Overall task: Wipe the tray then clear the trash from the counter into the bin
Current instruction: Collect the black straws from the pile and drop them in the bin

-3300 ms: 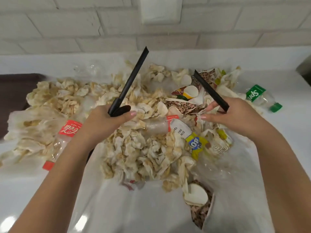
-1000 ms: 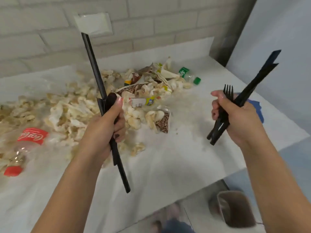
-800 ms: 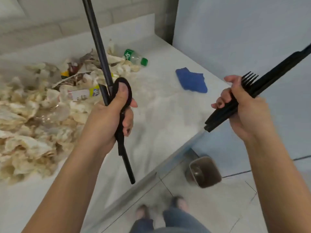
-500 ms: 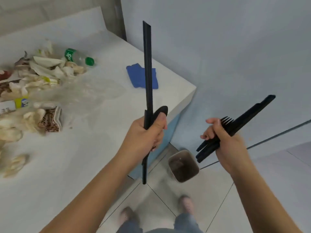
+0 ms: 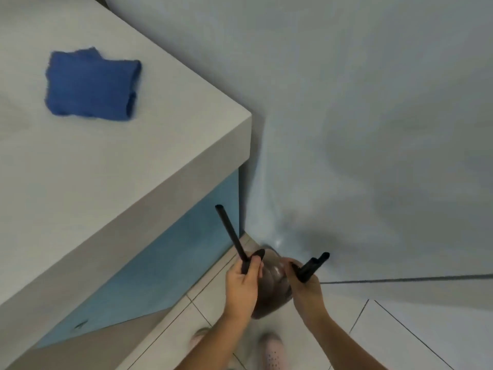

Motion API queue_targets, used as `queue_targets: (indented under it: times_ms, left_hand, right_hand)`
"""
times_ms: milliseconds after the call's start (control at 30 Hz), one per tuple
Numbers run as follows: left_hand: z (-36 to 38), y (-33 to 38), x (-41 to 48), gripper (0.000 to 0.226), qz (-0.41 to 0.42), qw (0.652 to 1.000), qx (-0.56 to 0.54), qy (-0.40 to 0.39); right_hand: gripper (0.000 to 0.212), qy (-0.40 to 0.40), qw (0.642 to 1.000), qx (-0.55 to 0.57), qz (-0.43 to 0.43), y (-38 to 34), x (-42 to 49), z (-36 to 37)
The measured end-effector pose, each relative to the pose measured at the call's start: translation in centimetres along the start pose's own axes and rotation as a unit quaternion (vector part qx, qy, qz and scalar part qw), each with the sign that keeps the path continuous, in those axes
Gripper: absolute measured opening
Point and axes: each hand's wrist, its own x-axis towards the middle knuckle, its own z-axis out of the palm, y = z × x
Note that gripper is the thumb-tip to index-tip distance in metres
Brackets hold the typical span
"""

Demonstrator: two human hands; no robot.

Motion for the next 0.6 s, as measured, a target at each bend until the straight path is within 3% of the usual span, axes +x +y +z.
queue_targets:
  times_ms: [167,300,367,433,533,600]
  left_hand:
    - [1.1,-12.4,8.5,0.018,-0.045,0.997,0.061,0.018]
    - [2.2,-20.3,12.9,0.011,-0.002,0.994,0.106,0.011]
    - [2.3,-24.2,14.5,0.03,0.027,0.992,0.122,0.015]
    - [2.2,-28.1,15.7,0.021,0.061,0.989,0.137,0.012]
    - [1.6,-32.7,17.4,0.018,0.077,0.973,0.217,-0.016]
    - [0.6,-35.2,18.1,0.033,0.058,0.941,0.324,-0.075]
  right_hand:
    - [0.017,0.059,0.998,-0.029,0.023,8.7,10.3,1.1]
    - [0.018,0.069,0.997,-0.045,-0.001,15.1,16.8,1.8]
    - [0.012,0.06,0.996,-0.066,-0.021,18.1,19.3,1.8]
    - [0.013,0.06,0.996,-0.067,-0.026,20.8,21.4,1.6]
    - [0.03,0.061,0.99,-0.111,-0.055,23.7,23.5,1.0]
    - [0.039,0.024,0.978,-0.199,-0.054,24.5,24.2,0.7]
